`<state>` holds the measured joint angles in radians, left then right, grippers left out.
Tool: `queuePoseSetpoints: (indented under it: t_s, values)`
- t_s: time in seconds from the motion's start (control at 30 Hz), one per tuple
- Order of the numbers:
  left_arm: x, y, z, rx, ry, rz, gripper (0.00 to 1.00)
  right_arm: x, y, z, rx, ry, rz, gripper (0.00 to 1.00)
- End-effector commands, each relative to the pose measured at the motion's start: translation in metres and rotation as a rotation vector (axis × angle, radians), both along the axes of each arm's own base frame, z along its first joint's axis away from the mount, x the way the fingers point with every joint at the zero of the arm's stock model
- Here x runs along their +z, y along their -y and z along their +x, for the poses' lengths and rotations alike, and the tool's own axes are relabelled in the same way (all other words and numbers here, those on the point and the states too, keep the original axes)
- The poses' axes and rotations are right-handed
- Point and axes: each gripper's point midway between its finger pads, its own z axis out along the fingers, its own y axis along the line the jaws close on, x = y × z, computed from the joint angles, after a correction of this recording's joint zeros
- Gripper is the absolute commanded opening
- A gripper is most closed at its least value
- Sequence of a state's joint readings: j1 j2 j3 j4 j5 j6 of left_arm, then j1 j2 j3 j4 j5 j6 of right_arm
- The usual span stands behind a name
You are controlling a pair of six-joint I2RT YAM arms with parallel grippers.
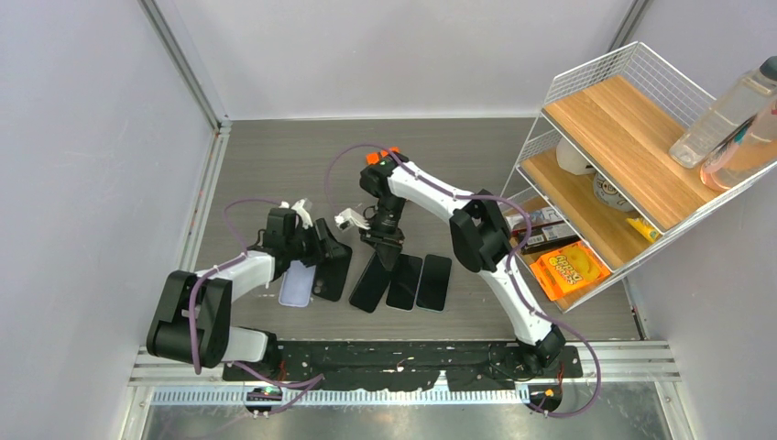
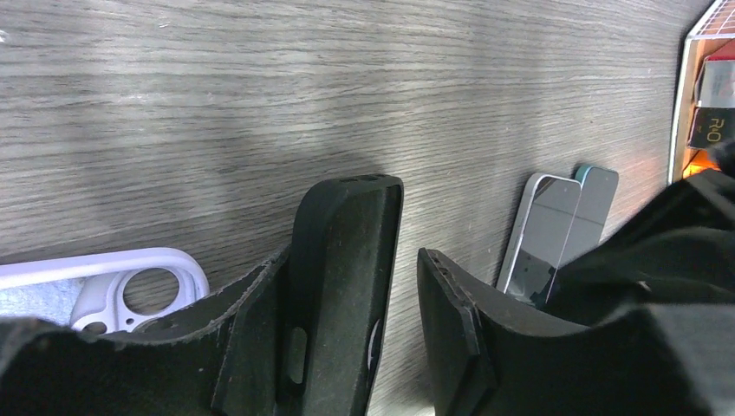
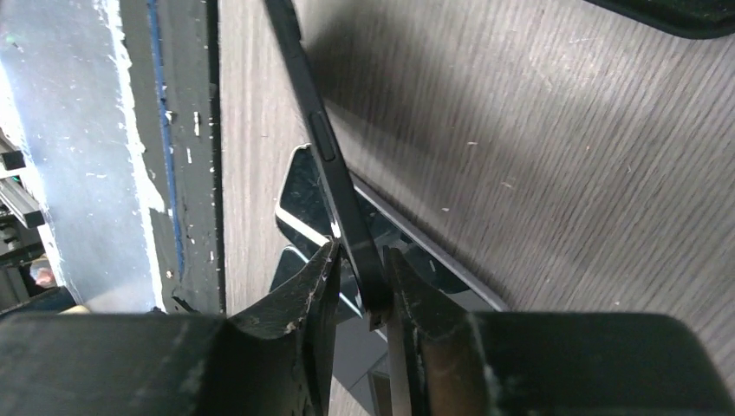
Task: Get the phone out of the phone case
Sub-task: Place the phone at the center of the board.
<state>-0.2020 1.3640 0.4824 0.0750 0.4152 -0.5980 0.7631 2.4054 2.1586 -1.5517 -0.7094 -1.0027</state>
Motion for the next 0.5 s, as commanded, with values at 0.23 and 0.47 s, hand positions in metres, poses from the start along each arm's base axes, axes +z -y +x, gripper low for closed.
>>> queuePoseSetpoints:
  t_s: [0.23,0.47]
  values:
    - [-0.017,-0.001,-0.022,-0.002,-0.115,0.034,0.65,-0.039,-0.016,0.044,-0.072,0.183,-0.075,0.28]
    - [-0.019,0.002,-0.025,-0.014,-0.129,0.029,0.65,-0.041,-0.017,0.057,-0.108,0.242,-0.098,0.32]
